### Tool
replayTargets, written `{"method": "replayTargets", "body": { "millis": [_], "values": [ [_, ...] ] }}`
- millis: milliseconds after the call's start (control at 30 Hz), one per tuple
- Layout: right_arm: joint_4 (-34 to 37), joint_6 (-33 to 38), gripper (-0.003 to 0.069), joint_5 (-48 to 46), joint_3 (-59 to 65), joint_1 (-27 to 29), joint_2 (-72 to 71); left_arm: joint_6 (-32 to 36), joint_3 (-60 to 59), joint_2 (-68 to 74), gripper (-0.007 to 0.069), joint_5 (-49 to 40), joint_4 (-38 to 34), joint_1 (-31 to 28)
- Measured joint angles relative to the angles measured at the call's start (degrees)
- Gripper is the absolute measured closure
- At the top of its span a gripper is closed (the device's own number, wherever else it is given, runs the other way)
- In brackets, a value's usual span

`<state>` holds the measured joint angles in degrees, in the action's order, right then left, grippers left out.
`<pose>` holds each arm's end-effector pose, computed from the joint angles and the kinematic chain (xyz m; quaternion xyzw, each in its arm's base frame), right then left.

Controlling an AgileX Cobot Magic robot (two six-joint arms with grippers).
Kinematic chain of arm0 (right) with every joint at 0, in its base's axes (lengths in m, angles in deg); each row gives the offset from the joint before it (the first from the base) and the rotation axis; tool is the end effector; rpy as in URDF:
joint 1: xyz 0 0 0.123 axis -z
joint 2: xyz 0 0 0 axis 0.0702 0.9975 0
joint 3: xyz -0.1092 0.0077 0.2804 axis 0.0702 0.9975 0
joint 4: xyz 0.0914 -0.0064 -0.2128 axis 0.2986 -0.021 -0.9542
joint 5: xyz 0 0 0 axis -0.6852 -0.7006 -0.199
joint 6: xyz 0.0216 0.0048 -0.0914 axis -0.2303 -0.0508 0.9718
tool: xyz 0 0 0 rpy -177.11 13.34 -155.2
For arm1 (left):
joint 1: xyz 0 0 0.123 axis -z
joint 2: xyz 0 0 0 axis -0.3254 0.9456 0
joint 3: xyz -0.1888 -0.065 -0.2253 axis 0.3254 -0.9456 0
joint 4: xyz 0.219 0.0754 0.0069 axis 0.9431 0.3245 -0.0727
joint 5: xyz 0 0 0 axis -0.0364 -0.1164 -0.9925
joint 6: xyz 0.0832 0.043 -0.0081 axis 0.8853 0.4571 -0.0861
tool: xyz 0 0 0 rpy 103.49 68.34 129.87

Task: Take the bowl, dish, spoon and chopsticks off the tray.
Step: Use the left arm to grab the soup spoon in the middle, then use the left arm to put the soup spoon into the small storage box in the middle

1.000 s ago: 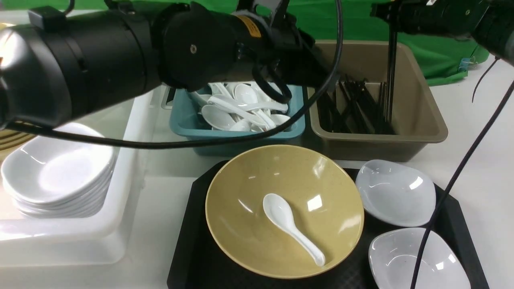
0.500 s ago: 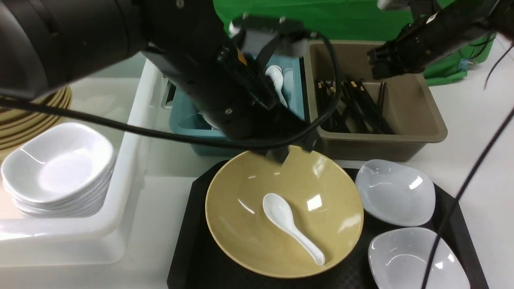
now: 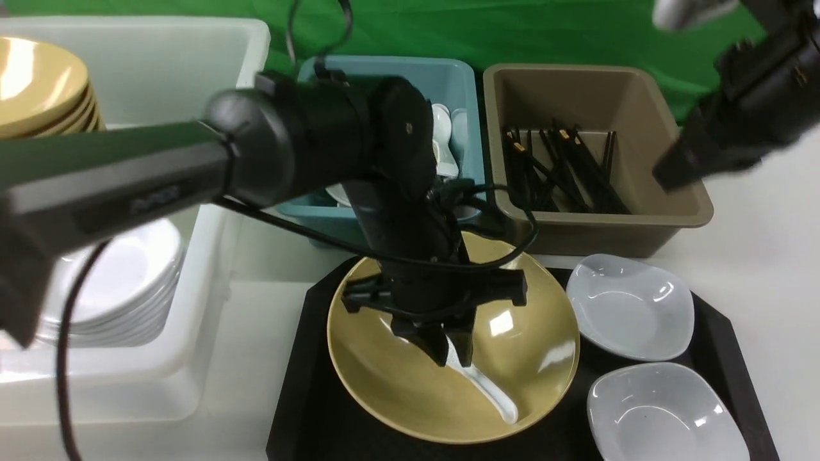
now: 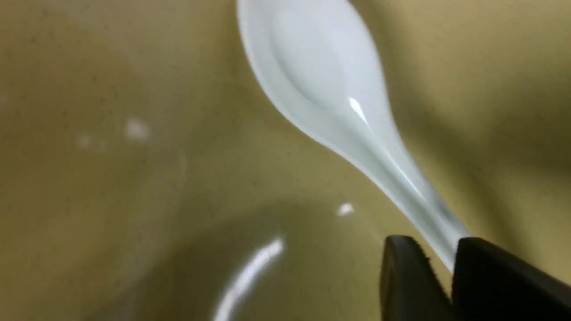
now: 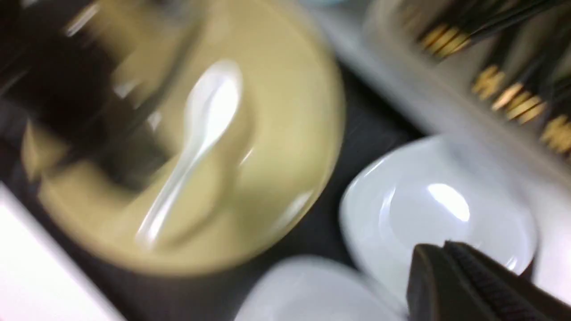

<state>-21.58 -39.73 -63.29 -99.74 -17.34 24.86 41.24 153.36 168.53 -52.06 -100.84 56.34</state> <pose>0.2701 0.0950 0.3753 -0.3284 0.9073 0.1419 0.2210 0.2992 -0.2575 0.2402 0.0671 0.9852 -0.1573 0.0115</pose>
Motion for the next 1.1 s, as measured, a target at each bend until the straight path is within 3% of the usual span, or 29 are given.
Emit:
{"method": "replayTargets", "body": {
  "millis": [233, 367, 433, 467, 500, 600, 700, 933, 1033, 1100],
  "values": [
    [0.0, 2.0, 0.0652, 3.5, 11.2, -0.8, -11.2, -2.6, 0.2, 4.0, 0.0150, 4.8, -5.0, 0.0],
    [0.0, 2.5, 0.0652, 5.3, 12.0, -0.8, -15.5, -3.0, 0.4, 6.2, 0.0113, 6.0, -5.9, 0.0],
    [0.0, 2.5, 0.0652, 5.6, 12.0, -0.8, -16.4, -3.5, 0.4, 7.0, 0.0144, 5.1, -5.9, 0.0],
    [0.0, 2.5, 0.0652, 5.9, 12.0, -0.9, -17.2, -4.4, 0.5, 7.2, 0.0214, 3.6, -6.3, 0.0],
    [0.0, 2.5, 0.0652, 5.9, 12.0, -0.9, -17.4, -4.5, 0.5, 7.2, 0.0225, 3.2, -6.3, 0.0],
    [0.0, 2.5, 0.0652, 6.1, 12.0, -0.9, -17.9, -4.4, 1.2, 7.7, 0.0478, 0.3, -4.8, 0.0],
    [0.0, 2.6, 0.0652, 6.1, 12.3, -0.9, -17.9, -3.2, 4.3, 7.4, 0.0601, -2.9, -2.6, 0.0],
    [-0.1, 2.6, 0.0652, 6.1, 12.3, -0.9, -17.9, -2.8, 14.5, 2.5, 0.0615, -8.2, 6.7, 0.0],
    [-0.1, 2.6, 0.0650, 6.3, 12.3, -0.9, -17.9, 0.0, 22.3, 0.9, 0.0615, -5.3, 15.0, -0.6],
    [-0.1, 2.6, 0.0650, 6.7, 12.3, -0.9, -17.9, 2.5, 24.5, 1.1, 0.0615, -3.7, 16.1, -1.4]
  ]
}}
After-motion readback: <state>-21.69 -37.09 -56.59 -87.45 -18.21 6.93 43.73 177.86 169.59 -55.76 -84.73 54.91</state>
